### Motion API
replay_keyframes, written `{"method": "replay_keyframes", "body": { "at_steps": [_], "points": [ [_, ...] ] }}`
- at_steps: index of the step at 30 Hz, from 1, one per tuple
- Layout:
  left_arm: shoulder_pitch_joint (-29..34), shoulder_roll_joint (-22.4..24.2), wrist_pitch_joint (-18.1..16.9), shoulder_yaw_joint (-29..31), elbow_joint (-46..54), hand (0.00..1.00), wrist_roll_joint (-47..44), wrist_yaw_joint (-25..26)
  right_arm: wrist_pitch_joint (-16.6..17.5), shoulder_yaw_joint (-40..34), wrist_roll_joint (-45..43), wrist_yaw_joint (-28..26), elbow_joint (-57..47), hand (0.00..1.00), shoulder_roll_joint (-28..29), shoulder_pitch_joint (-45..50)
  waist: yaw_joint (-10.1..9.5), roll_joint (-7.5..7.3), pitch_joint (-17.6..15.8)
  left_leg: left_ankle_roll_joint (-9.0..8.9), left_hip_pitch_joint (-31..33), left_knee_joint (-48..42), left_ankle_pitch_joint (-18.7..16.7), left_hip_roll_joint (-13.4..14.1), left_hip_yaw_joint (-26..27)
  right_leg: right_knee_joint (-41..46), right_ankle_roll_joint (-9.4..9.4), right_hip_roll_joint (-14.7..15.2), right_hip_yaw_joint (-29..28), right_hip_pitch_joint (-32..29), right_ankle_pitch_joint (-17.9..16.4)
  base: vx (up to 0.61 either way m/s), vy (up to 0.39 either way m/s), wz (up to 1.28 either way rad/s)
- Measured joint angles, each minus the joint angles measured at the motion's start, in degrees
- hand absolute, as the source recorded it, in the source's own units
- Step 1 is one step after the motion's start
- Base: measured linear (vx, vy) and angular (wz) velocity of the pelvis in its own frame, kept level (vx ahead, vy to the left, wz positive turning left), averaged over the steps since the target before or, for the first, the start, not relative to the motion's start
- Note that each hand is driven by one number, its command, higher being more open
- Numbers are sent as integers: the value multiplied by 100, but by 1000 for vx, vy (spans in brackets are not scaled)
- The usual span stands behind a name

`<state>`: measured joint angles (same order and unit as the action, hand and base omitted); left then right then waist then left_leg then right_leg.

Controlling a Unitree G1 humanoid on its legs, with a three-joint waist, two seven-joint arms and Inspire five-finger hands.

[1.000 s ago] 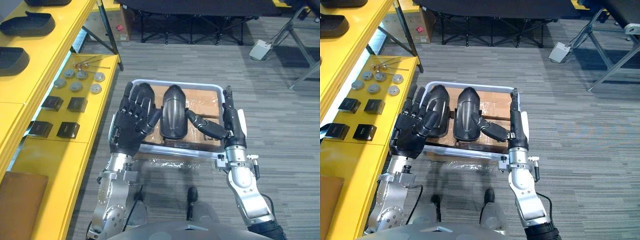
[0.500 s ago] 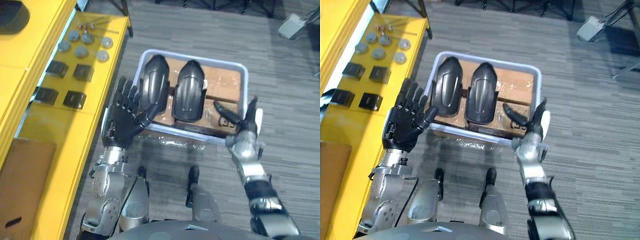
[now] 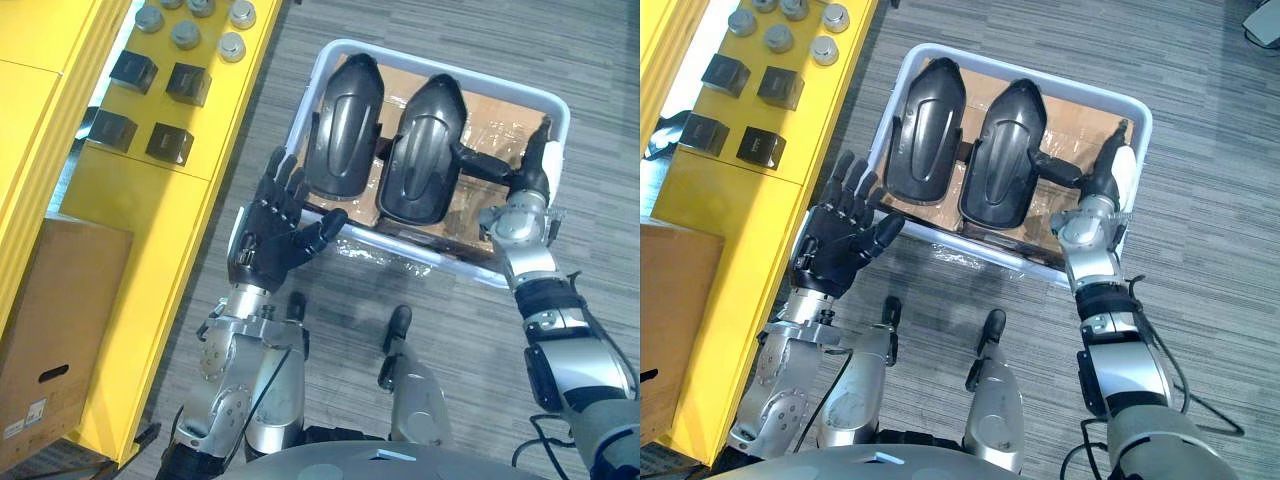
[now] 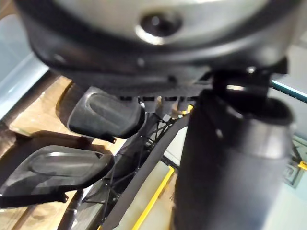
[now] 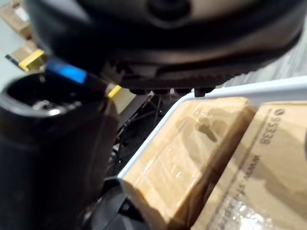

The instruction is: Walk over and take three plastic housings, then place them on the shelf

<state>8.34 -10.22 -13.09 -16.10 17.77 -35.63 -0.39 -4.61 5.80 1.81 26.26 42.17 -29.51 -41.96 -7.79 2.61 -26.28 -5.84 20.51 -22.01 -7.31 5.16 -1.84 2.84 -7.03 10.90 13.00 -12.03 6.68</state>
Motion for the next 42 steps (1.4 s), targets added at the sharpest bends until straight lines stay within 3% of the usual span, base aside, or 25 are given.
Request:
{"method": "replay_keyframes", "body": {
  "at_steps": [5, 10, 11, 18, 20, 24, 28, 32, 36, 42],
  "points": [
    [-232, 23, -18, -221, -235, 100, -51, -6, -88, 446, 13, -378, 763, 100, -288, -734, -149, 219, -132, 32, 152, 15, 74, -49, -54, 20, -9, 61, 74, -124, 15, -14, 8, 8],
    [-450, 24, -17, -406, -863, 100, -51, -1, -207, 864, 240, -514, 1160, 100, -422, -1172, -214, 232, -138, 28, 339, -1, 110, -63, -84, 24, -8, 82, 99, -288, 57, -13, -3, 3],
    [-443, 21, -17, -421, -916, 100, -51, 16, -386, 986, 254, -592, 1214, 0, -473, -1274, -221, 235, -140, 28, 385, -23, 110, -59, -91, 24, -5, 79, 108, -323, 61, 0, 0, 0],
    [-528, 26, -68, -496, -929, 100, -52, 119, -1066, 1163, 1163, -449, 1331, 0, -605, -1448, -275, 303, -173, 29, 421, -74, 114, -51, -112, 64, 8, 76, 154, -330, 57, -16, -1, 1],
    [-570, 27, -68, -496, -929, 100, -53, 126, -1478, 1289, 1609, -559, 1332, 0, -698, -1565, -269, 303, -174, 26, 409, -33, 157, -46, -105, 88, 21, 77, 185, -327, 48, -30, -8, 6],
    [-541, 22, -64, -507, -923, 100, -52, 147, -1871, 1375, 2274, -778, 1355, 0, -697, -1685, -284, 302, -174, -9, 254, 246, 312, -48, -105, 85, 36, 88, 221, -285, 39, 5, -36, 5],
    [-324, 20, -39, -494, -819, 100, -50, 141, -1987, 1510, 2498, -1306, 1389, 0, -649, -1567, -287, 298, -172, -50, -107, 596, 437, -24, -74, 14, 68, 75, 254, -65, 18, 27, -32, -1],
    [-120, 8, -13, -429, -642, 100, -50, 105, -2007, 1488, 2544, -1485, 1377, 0, -482, -1259, -280, 286, -176, -76, -291, 826, 527, -10, -51, -20, 73, 69, 280, 21, 15, 28, -15, 0],
    [89, -50, 75, -250, -299, 100, -49, 30, -2004, 1375, 2516, -1343, 1313, 0, -350, -937, -286, 238, -177, -89, -623, 1152, 665, 2, -56, -92, 98, 88, 443, 258, -3, 9, -7, 5],
    [136, -207, 93, -88, -35, 100, -31, -289, -1960, 1205, 2457, -663, 1182, 0, -77, -492, -288, 123, -152, -121, -860, 1491, 844, 51, -98, -122, 127, 42, 549, 401, -23, -6, -11, 6]
  ]
}}
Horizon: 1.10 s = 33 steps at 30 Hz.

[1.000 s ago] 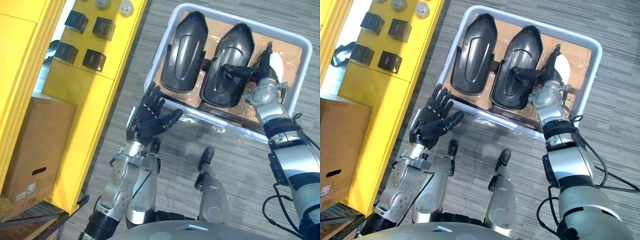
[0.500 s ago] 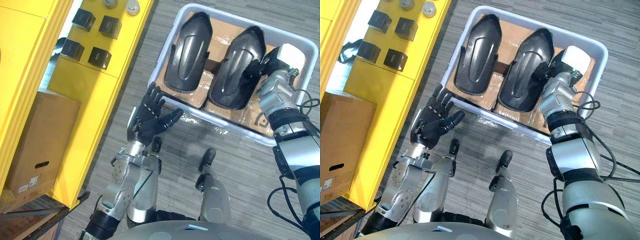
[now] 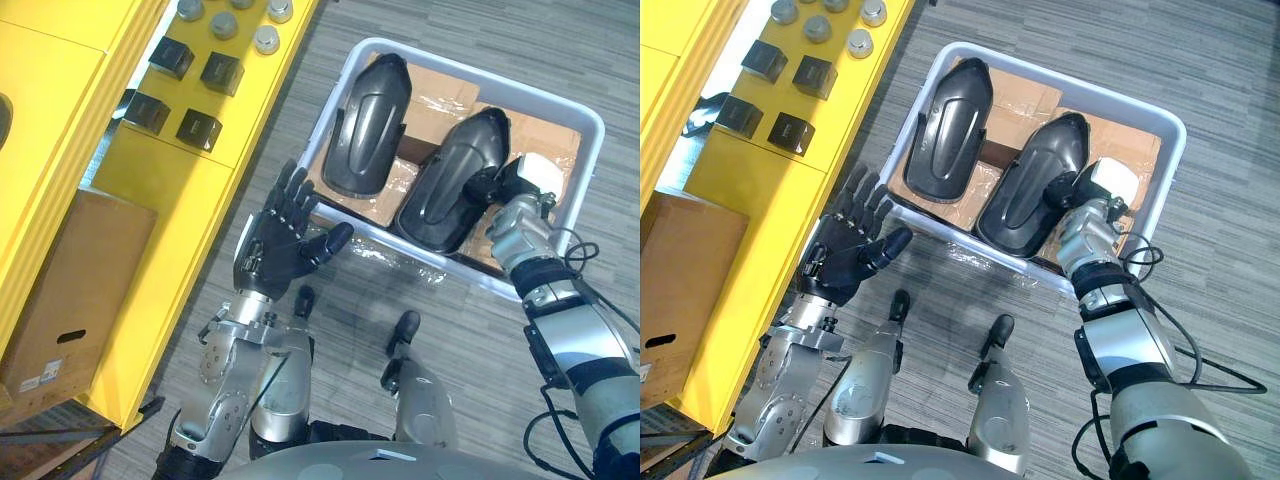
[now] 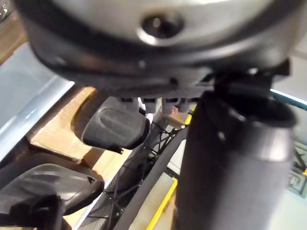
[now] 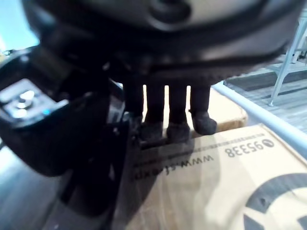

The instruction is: Walk over and take three plastic housings, then place them on the shelf

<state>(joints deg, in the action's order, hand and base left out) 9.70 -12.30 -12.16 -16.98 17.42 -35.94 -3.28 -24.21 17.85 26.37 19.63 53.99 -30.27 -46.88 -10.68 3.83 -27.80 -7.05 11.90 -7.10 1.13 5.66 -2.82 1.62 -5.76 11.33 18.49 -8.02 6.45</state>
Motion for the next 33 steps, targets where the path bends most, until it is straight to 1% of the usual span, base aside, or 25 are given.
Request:
{"method": "replay_keyframes", "body": {
  "at_steps": [3, 6, 8, 10, 11, 13, 14, 16, 17, 19, 21, 22, 23, 25, 26, 29, 30, 32, 33],
  "points": [
    [7, -23, 0, -7, 4, 100, 60, -46, 30, -36, 0, 231, -98, 0, 175, 164, 33, -39, 44, -2, -144, 82, 21, 23, 74, -90, -4, -47, -15, 116, 13, 1, -16, -7],
    [-46, -110, -1, -7, 11, 100, -161, -361, 223, -103, 27, 356, -293, 0, 186, 310, 116, -85, 170, -13, -173, 163, 52, 57, 139, -190, -23, -88, -48, 114, 78, 12, -13, -12],
    [-117, -172, -2, -6, 12, 100, -192, -408, 368, -112, 32, 401, -554, 0, 186, 362, 162, -132, 216, -13, -266, 198, 52, 95, 297, -275, -17, -121, -123, 131, 152, 14, -18, -35],
    [-294, -182, -1, -9, 11, 100, -280, -414, 590, -153, 46, 523, -803, 0, 181, 369, 308, -182, 383, -13, -279, 202, 52, 121, 398, -386, -18, -156, -207, 133, 225, 8, -15, -24],
    [-351, -182, 0, -8, 11, 100, -330, -415, 627, -157, 52, 572, -848, 0, 180, 370, 332, -201, 428, -14, -285, 202, 52, 129, 413, -402, -16, -161, -228, 131, 235, 6, -14, -24],
    [-622, -182, 39, 8, 4, 100, -438, -354, 692, -185, 272, 659, -1052, 0, 167, 389, 349, -319, 570, -30, -367, 202, 40, 188, 555, -498, 6, -201, -351, 156, 302, -1, -16, -31],
    [-708, -182, 67, 10, 1, 100, -423, -320, 719, -202, 271, 675, -1114, 0, 158, 399, 356, -349, 595, -36, -387, 202, 35, 205, 569, -502, 9, -232, -362, 167, 303, -18, -36, -21],
    [-860, -189, 136, 19, -8, 100, -346, -256, 771, -210, 276, 728, -1245, 0, 147, 415, 387, -462, 689, -84, -456, 193, -3, 280, 624, -562, 25, -294, -379, 236, 316, -35, -44, -16],
    [-922, -192, 222, 37, -25, 100, -81, -179, 787, -214, 277, 733, -1321, 0, 145, 444, 373, -552, 793, -120, -463, 184, -30, 327, 659, -604, 43, -351, -405, 232, 326, -26, -39, -17],
    [-1032, -209, 306, 47, -190, 100, 123, -154, 829, -214, 278, 741, -1383, 0, 146, 462, 375, -607, 840, -145, -502, 157, -47, 374, 690, -605, 47, -385, -408, 254, 320, -24, -40, -14],
    [-1183, -214, 574, 44, -437, 100, 322, -70, 926, -214, 285, 798, -1422, 0, 146, 463, 388, -627, 864, -162, -547, 135, -60, 391, 706, -606, 56, -432, -395, 298, 301, -41, -31, -7],
    [-1218, -214, 653, 40, -494, 100, 353, -54, 967, -214, 312, 843, -1430, 0, 146, 463, 391, -632, 868, -164, -547, 135, -62, 392, 707, -606, 55, -446, -387, 297, 300, -41, -17, -3],
    [-1297, -214, 863, 27, -634, 100, 483, -36, 1056, -213, 469, 919, -1445, 0, 146, 463, 391, -637, 871, -173, -547, 135, -67, 412, 706, -606, 64, -454, -345, 293, 291, 0, 0, 0],
    [-1424, -225, 1040, -44, -831, 100, 509, -21, 1140, -210, 505, 970, -1477, 0, 146, 463, 389, -640, 873, -176, -547, 135, -69, 431, 706, -606, 75, -487, -331, 293, 297, 0, 0, 0],
    [-1596, -224, 1200, -92, -1074, 100, 506, -20, 1223, -200, 566, 970, -1545, 0, 149, 463, 387, -647, 877, -188, -547, 134, -77, 460, 713, -605, 93, -518, -332, 289, 315, -4, -19, -3],
    [-1964, -220, 1403, -139, -1504, 100, 463, 5, 1348, -143, 704, 972, -1674, 0, 154, 454, 373, -686, 900, -206, -542, 132, -90, 511, 721, -604, 143, -578, -340, 266, 362, 11, -19, -7],
    [-2155, -212, 1486, -143, -1716, 100, 451, 40, 1462, -84, 710, 977, -1676, 0, 165, 428, 371, -721, 921, -218, -542, 131, -98, 530, 738, -603, 155, -597, -344, 252, 376, 19, -7, -14],
    [-2434, -212, 1504, -160, -2082, 100, 359, 135, 1515, -37, 711, 983, -1738, 0, 252, 421, 377, -785, 956, -232, -538, 128, -108, 549, 783, -603, 176, -615, -346, 216, 406, 16, 2, -14],
    [-2701, -203, 1503, -162, -2479, 100, 205, 244, 1525, -34, 711, 1012, -1825, 0, 384, 410, 404, -823, 963, -248, -534, 114, -120, 556, 805, -603, 169, -620, -353, 199, 422, 7, 8, -10]
  ]
}}
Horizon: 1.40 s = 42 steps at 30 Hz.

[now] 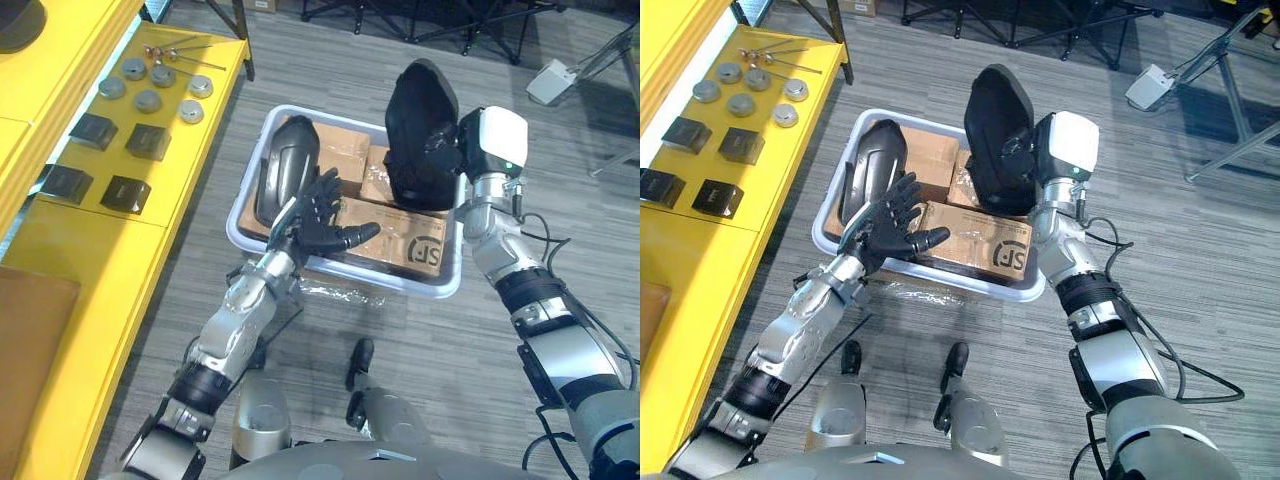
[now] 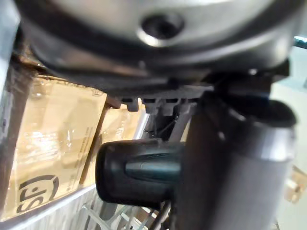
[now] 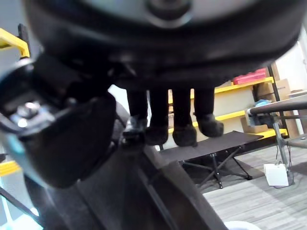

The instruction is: Walk over and take three plastic housings, then place them on the shelf

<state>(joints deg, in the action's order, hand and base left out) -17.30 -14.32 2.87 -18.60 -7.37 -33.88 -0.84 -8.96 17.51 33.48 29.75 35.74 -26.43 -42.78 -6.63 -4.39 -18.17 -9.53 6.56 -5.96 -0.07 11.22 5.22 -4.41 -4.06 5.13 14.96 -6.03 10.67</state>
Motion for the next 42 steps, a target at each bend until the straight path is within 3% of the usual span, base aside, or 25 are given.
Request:
{"method": "replay_keyframes", "body": {
  "at_steps": [4, 12, 17, 25, 33, 39, 42],
  "points": [
    [-559, 32, -23, 84, -895, 100, -40, 276, 102, 171, 0, 48, -3, 0, 243, -292, 54, -87, 5, -41, 157, -216, -85, 42, 76, 0, -23, -29, -121, -117, 65, -12, 22, -14],
    [-1173, 303, -294, 137, -1718, 100, -532, 701, 227, 357, 0, 332, 2, 0, 528, -817, 56, -275, -83, -24, 520, -749, -312, 100, 36, -1, 38, -56, -149, -242, 137, -44, 30, -4],
    [-1655, 409, -714, 341, -2268, 100, -851, 914, 396, 388, 4, 374, -24, 0, 667, -1164, 73, -415, -182, -34, 681, -1003, -407, 159, 70, -1, 66, -105, -243, -342, 200, -43, 32, -9],
    [-2196, 510, -1316, 772, -2632, 100, -847, 1065, 593, 386, 66, 464, -308, 0, 688, -1423, 212, -487, -366, -71, 698, -1088, -448, 204, 132, 0, 76, -135, -291, -364, 225, 6, 28, -5],
    [-2387, 541, -1557, 781, -2873, 100, -845, 1054, 939, 403, 219, 463, -811, 0, 878, -1437, 328, -507, -413, -88, 635, -1102, -500, 235, 250, 0, 77, -136, -417, -369, 226, 12, 33, -7],
    [-2712, 537, -1663, 817, -3115, 100, -885, 623, 1198, 490, 214, 466, -995, 0, 879, -1431, 372, -505, -414, -84, 578, -1100, -518, 238, 330, -1, 81, -134, -501, -365, 232, -2, 24, -6],
    [-2739, 533, -1679, 824, -3134, 100, -1364, 314, 1226, 502, 207, 465, -1150, 0, 879, -1424, 391, -499, -418, -80, 518, -1102, -545, 244, 430, -1, 71, -129, -590, -367, 244, -6, 35, -14]
  ]
}}
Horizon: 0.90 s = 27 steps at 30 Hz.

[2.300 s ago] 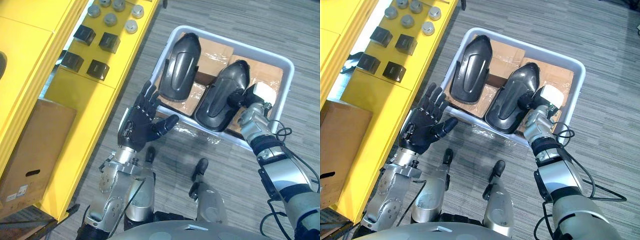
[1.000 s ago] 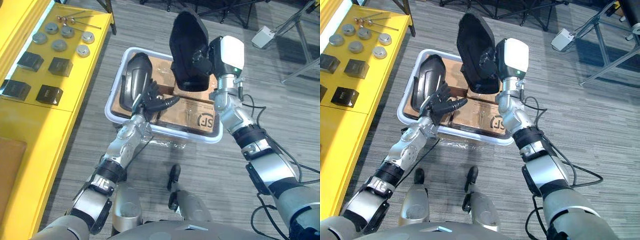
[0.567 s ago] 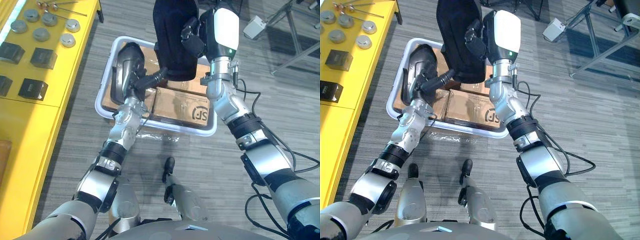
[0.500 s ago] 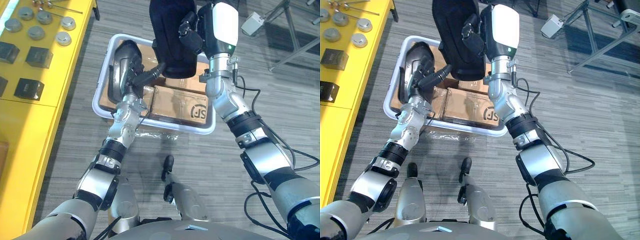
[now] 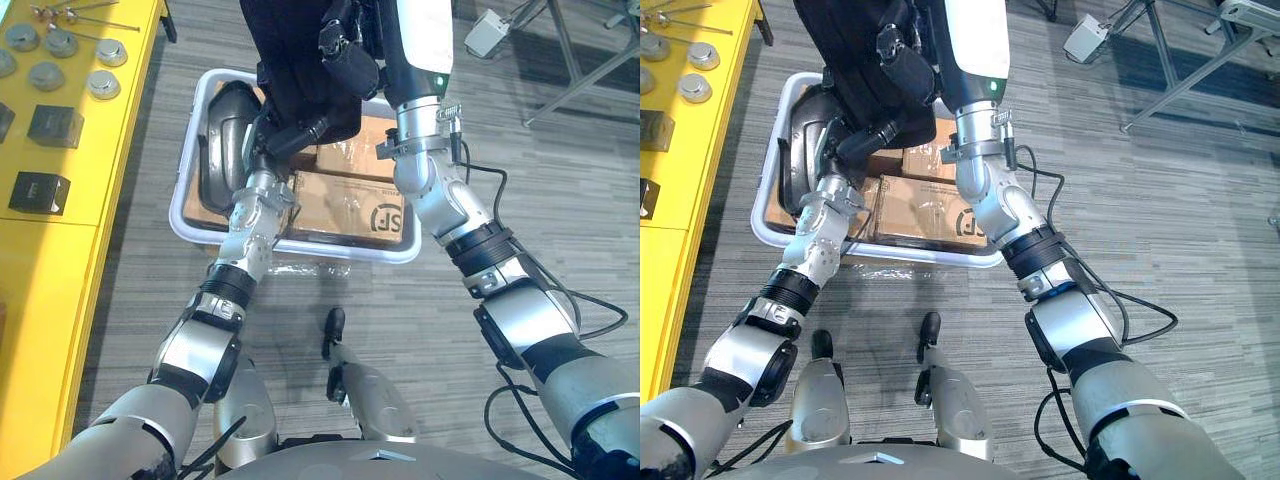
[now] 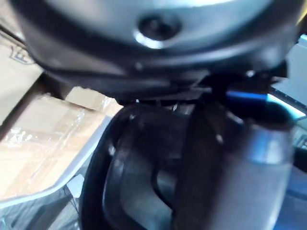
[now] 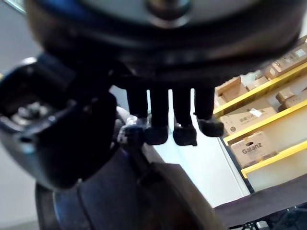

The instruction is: Walk over and take three plastic housings, then place them on the shelf

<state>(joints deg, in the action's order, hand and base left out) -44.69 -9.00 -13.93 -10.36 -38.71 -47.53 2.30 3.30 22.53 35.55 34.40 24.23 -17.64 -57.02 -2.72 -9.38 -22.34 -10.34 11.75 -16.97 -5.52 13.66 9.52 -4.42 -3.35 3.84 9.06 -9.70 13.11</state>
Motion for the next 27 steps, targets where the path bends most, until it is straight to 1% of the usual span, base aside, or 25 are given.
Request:
{"method": "replay_keyframes", "body": {
  "at_steps": [1, 2, 6, 12, 14, 16, 19, 22, 24, 25, 27],
  "points": [
    [-5, 0, -10, 0, 0, 100, -37, -35, 2, 0, 0, 0, -25, 0, 0, 0, 14, 2, -2, 4, -2, -2, -5, 0, 6, 0, 0, 1, -5, 0, 1, -5, 26, -5],
    [-14, 0, -30, 0, -1, 0, -153, -84, 10, 0, -4, 0, -52, 0, 0, 0, 30, 7, -5, 3, -3, -9, -11, 1, 9, 0, -1, 2, -7, 0, 1, -6, 31, -3],
    [-20, -7, -248, 21, -4, 0, -299, -153, 50, 0, -11, 0, -192, 0, -2, 34, 128, 26, -17, -1, -3, -46, -34, 10, 36, 0, -1, 2, -29, 0, 1, -2, 32, -4],
    [-27, -2, -369, 155, -18, 0, -788, -454, 137, -15, -47, 117, -432, 0, -49, 152, 157, 31, -20, 2, -27, -75, -46, 14, 108, -2, 5, 4, -99, -4, 10, -2, 21, -5],
    [-26, -26, -463, 180, -21, 0, -866, -646, 280, -14, -47, 191, -495, 0, -61, 236, 164, 37, -22, 2, -30, -75, -45, 13, 114, -2, 6, 8, -102, -5, 14, 0, 0, 0],
    [-26, -58, -475, 85, -20, 0, -873, -943, 325, -37, -53, 258, -495, 0, -61, 236, 150, 59, -22, 2, -30, -74, -45, 12, 114, -3, 9, 8, -101, -5, 17, 0, 0, 0],
    [-24, -61, -474, 51, -21, 0, -1084, -1188, 392, -51, -139, 276, -568, 0, -62, 235, 163, 67, -20, 3, -34, -73, -44, 6, 121, -5, 13, 15, -105, -7, 25, 0, 0, 0],
    [-13, -53, -475, 49, -21, 0, -1326, -1536, 450, -83, -262, 339, -635, 0, -81, 241, 177, 114, -3, 10, -48, -60, -39, 4, 132, -6, 16, 17, -111, -7, 28, 0, 0, 0],
    [-8, -58, -476, 69, -21, 0, -1535, -1732, 547, -81, -263, 384, -665, 0, -136, 293, 181, 183, 7, 25, -97, -6, -26, -8, 154, -6, 18, 25, -122, 4, 29, -3, 13, -2],
    [-1, -65, -477, 71, -21, 0, -1546, -1769, 577, -82, -264, 388, -676, 0, -154, 310, 177, 195, 9, 35, -123, 28, -15, -15, 170, -6, 18, 28, -132, 6, 30, -4, 26, -3],
    [74, -67, -476, 54, -21, 0, -1742, -2010, 640, -82, -268, 405, -722, 0, -261, 395, 180, 269, 44, 32, -134, 54, -4, -19, 176, -7, 19, 30, -130, 6, 30, 0, 0, 0]
  ]
}}
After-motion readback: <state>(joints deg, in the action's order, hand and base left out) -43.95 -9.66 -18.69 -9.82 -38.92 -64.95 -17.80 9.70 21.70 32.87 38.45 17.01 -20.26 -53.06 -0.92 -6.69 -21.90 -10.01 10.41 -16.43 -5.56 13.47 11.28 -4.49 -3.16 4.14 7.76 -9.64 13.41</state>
